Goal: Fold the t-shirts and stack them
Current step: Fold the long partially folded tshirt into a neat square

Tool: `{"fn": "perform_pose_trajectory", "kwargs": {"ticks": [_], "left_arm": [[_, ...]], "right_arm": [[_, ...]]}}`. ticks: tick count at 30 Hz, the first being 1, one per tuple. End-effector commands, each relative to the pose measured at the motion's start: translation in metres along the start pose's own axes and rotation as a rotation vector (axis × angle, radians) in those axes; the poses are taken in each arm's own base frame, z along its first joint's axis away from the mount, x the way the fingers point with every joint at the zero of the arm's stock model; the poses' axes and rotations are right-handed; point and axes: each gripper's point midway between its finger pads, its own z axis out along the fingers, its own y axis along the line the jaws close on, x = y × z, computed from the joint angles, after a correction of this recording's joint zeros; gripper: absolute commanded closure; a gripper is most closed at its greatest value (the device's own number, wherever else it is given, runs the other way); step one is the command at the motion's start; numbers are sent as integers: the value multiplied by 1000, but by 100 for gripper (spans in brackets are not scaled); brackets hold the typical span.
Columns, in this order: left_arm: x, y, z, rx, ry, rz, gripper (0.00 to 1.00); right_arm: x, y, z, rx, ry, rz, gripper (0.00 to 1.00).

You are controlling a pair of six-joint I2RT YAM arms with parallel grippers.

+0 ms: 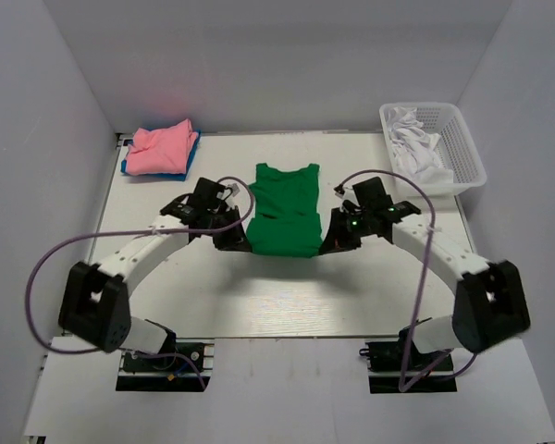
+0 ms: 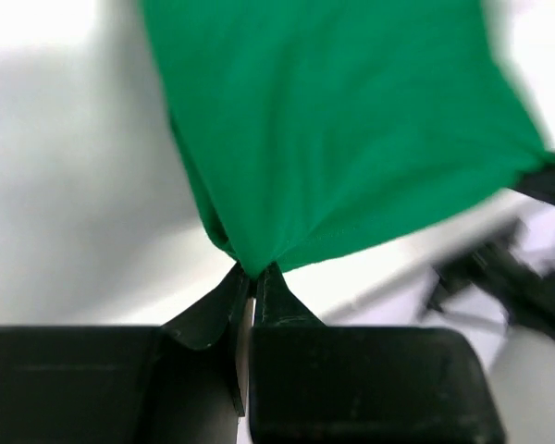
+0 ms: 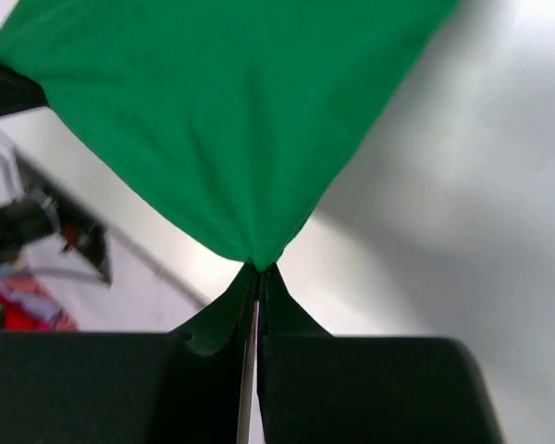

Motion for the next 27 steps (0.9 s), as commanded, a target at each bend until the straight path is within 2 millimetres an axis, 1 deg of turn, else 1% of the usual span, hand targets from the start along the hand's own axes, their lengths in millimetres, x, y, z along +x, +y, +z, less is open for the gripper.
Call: {"fn": "perform_pose_trajectory", "kwargs": {"ticks": [1,2,3,4,5,8,9,11,12,14,15,16,17,18,19,21,22,23,24,27], "left_arm": [[15,-31,-55,99,9,38,100],[13,-45,-73,146,-8,55,100],[10,-49,-80,153,-19,70,100],[7,-55,-84,173,-26,78,100],[4,-67,-93,213,-30,102,100],[-8,-78,-100,237,-55,139,100],[-14,-82,-100,249,-77,150,100],[-22,-80,-97,251,-84,137,100],[-25,-80,-94,251,-85,137,100],[-34,-74,-87,207,-103,148,100],[-42,-79,-88,226,-137,165,100],[-47,-80,-84,230,-145,169,100],[-55,-83,-84,233,-169,168,100],[-60,-85,-79,240,-179,163,100],[-65,-85,-77,234,-192,164,100],[-68,-84,-72,222,-186,147,100],[-75,-80,-71,205,-200,139,100],[-75,-78,-67,199,-189,133,100],[-76,-77,-66,191,-194,132,100],[-72,-69,-51,178,-169,112,100]], "right_arm": [[44,16,-41,-22,104,24,100],[38,24,-50,-40,79,18,100],[38,32,-56,-62,73,15,100],[33,42,-69,-84,29,4,100],[30,46,-72,-94,14,11,100],[14,60,-85,-117,-52,-14,100],[3,66,-90,-126,-86,-28,100],[-9,62,-87,-87,-117,-22,100],[-21,66,-93,-82,-151,-29,100],[-33,62,-89,-57,-169,-20,100],[-42,65,-94,-57,-195,-17,100],[-46,62,-89,-50,-190,-14,100],[-50,62,-89,-50,-192,-4,100],[-52,62,-88,-54,-188,7,100],[-59,61,-88,-59,-200,13,100],[-61,62,-82,-79,-181,25,100],[-67,60,-82,-80,-188,38,100],[-70,60,-79,-86,-185,36,100],[-73,58,-77,-84,-188,39,100],[-85,53,-75,-80,-198,42,100]]}}
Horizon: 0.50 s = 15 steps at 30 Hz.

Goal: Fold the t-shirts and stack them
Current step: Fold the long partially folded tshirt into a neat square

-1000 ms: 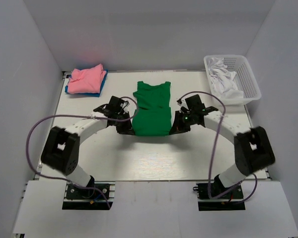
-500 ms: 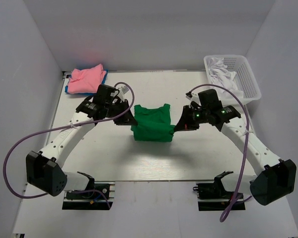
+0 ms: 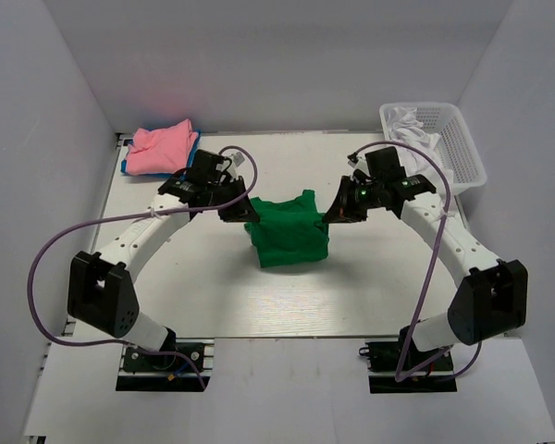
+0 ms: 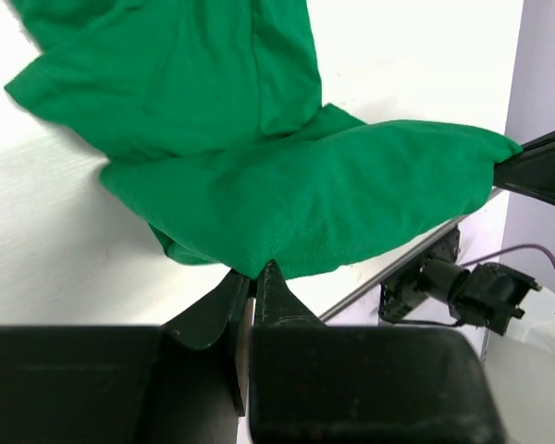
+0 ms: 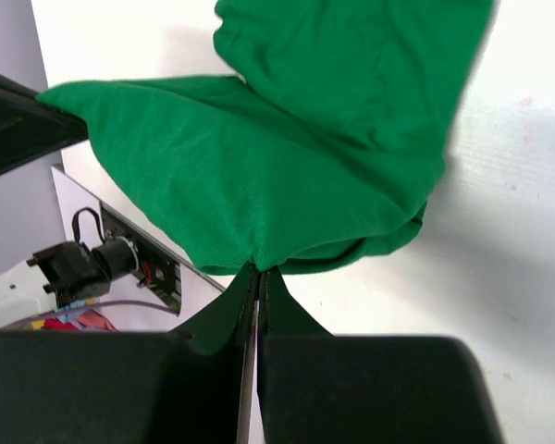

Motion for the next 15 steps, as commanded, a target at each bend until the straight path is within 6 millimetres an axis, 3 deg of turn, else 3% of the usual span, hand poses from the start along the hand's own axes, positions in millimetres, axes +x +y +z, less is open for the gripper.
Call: {"fn": "perform_pose_trajectory", "kwargs": {"ticks": [1,3,7,11,15], "left_arm": [[-18,0,1,6,-59,6,100],[-16,9,11,-21,-39,-9,100],[-34,16,21,-21,-85,-18,100],[-45,19,31,-21,-77,-29,100],[-57,34,35,-57,-95,-54,100]], "right_arm": [[-29,16,-6,-53,-72,-32,100],[-31,13,1,-57,-62,-28,100],[-42,8,11,-62,-58,-24,100],[-65,13,12,-75,-97,-47,100],[-77,1,28,-61,-73,-34,100]]}}
